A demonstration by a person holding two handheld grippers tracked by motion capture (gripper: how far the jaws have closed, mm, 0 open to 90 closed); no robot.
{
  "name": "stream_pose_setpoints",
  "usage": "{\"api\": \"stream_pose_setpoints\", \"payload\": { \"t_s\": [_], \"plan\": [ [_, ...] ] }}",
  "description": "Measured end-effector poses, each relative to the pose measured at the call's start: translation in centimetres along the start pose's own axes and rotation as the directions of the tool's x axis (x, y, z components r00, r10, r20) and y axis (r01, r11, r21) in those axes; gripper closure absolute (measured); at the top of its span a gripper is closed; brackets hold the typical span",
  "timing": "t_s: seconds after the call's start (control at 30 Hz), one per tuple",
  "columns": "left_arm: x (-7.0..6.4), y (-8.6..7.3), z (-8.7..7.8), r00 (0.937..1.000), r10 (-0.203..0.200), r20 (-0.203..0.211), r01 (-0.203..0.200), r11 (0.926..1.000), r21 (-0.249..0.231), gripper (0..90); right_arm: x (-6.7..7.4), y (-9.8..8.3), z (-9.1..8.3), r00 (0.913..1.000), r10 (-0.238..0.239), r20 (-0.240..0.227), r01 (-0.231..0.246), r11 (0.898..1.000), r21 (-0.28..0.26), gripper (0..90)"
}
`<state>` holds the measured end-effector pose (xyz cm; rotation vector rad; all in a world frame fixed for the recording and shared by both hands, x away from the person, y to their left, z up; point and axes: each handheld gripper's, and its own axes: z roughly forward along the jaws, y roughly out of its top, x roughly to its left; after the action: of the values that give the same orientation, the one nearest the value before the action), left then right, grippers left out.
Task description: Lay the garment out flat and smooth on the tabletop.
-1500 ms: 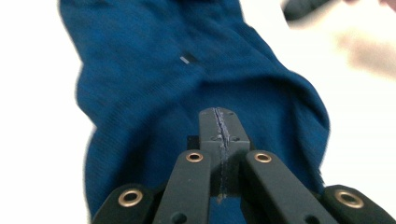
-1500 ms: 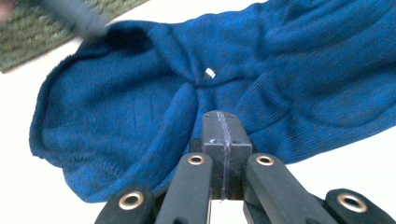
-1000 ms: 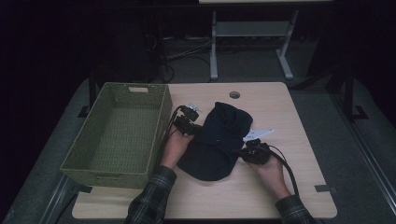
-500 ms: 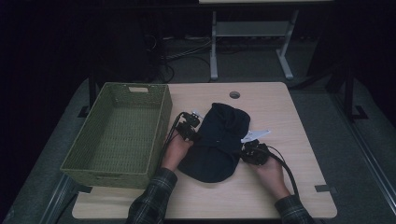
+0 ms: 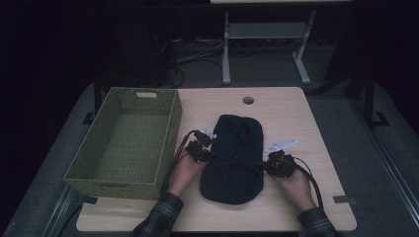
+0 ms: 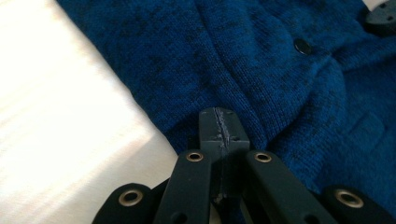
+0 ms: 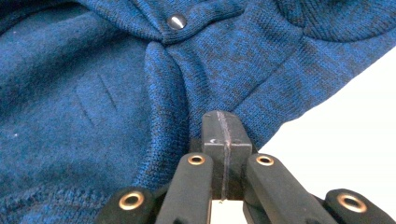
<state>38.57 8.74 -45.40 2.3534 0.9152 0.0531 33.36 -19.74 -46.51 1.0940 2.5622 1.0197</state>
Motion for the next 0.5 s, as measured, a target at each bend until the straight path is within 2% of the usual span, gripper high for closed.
{"api": "stream_pose_setpoints", "payload": {
  "t_s": [0.37,0.5],
  "plan": [
    [-2.6,-1.6,-0.4,0.9966,0.056,0.061,-0.057,0.9984,0.000,90.0,0.8,-1.6,-1.4,0.9998,-0.012,0.012,0.012,1.000,0.014,90.0],
    [-3.5,-2.0,-0.4,0.9948,0.061,0.082,-0.061,0.9981,-0.011,90.0,1.0,-2.2,-2.0,0.9999,-0.013,0.010,0.013,1.000,0.015,90.0]
  ]
}}
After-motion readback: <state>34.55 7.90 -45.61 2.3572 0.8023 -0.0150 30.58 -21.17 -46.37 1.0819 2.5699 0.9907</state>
